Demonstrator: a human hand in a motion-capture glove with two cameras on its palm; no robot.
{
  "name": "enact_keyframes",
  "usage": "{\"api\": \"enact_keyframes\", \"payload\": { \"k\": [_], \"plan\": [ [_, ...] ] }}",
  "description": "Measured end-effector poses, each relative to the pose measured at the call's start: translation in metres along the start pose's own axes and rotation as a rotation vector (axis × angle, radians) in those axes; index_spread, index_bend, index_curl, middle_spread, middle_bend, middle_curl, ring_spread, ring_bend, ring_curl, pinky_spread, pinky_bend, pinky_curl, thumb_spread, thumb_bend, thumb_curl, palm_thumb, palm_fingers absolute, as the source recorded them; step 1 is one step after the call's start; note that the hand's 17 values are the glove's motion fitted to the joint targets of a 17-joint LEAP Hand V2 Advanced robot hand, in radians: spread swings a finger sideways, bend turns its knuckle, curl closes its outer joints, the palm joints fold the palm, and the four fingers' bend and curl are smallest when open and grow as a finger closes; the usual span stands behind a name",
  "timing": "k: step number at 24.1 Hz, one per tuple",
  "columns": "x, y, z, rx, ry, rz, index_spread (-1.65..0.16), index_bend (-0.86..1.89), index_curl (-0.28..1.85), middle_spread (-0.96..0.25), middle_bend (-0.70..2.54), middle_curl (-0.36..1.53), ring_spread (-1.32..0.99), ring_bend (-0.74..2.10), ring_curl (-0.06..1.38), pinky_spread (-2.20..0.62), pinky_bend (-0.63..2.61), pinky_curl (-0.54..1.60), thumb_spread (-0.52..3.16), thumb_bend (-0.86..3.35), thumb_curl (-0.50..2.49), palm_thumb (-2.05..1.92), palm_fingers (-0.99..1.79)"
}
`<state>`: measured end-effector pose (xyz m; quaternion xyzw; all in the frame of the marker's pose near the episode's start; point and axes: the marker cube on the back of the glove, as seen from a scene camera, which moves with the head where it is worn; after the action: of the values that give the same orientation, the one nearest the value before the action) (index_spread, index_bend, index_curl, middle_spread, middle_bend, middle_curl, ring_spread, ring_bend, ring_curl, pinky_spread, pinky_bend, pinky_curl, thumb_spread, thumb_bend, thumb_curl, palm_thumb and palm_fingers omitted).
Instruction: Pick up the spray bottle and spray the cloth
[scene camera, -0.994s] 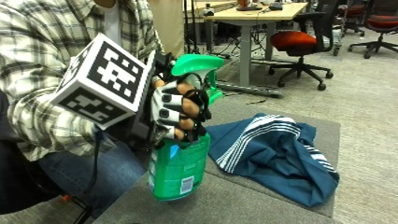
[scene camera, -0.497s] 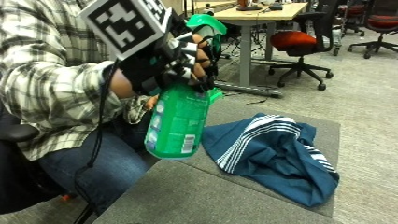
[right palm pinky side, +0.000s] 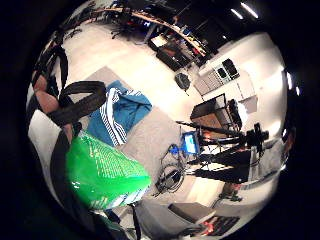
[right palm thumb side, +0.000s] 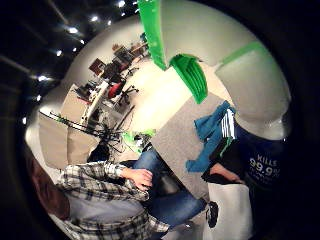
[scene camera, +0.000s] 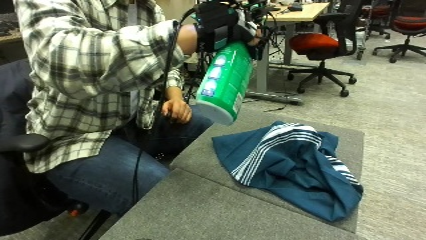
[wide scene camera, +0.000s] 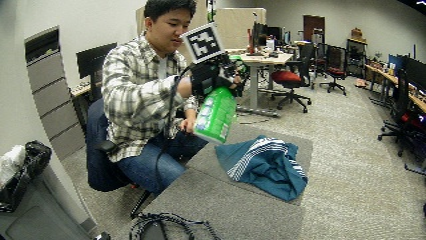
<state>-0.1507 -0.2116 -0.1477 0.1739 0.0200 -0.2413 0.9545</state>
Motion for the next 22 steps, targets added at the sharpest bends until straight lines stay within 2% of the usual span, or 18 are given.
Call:
{"api": "enact_keyframes", "payload": {
  "k": [2,5,9,15,22],
  "plan": [
    [-0.01,-0.018,0.008,-0.051,0.091,-0.018,-0.25,0.1,0.25,-0.15,0.32,0.49,-0.15,0.51,0.43,-0.14,0.66,0.37,0.53,-0.03,0.65,1.03,1.11],
    [-0.011,-0.034,0.026,-0.143,0.267,-0.144,-0.25,0.1,0.25,-0.15,0.31,0.49,-0.16,0.52,0.43,-0.14,0.65,0.37,0.52,-0.03,0.66,1.02,1.11],
    [-0.011,-0.046,0.056,-0.255,0.337,-0.266,-0.25,0.1,0.25,-0.15,0.32,0.5,-0.16,0.51,0.44,-0.14,0.65,0.36,0.52,-0.03,0.67,1.02,1.12],
    [-0.037,-0.059,0.103,-0.419,0.432,-0.192,-0.25,0.1,0.25,-0.15,0.31,0.5,-0.16,0.52,0.44,-0.14,0.65,0.36,0.51,-0.03,0.68,1.01,1.12],
    [-0.059,-0.053,0.136,-0.582,0.623,-0.282,-0.25,0.1,0.25,-0.15,0.31,0.51,-0.16,0.52,0.44,-0.14,0.65,0.36,0.51,-0.03,0.69,1.0,1.12]
  ]
}}
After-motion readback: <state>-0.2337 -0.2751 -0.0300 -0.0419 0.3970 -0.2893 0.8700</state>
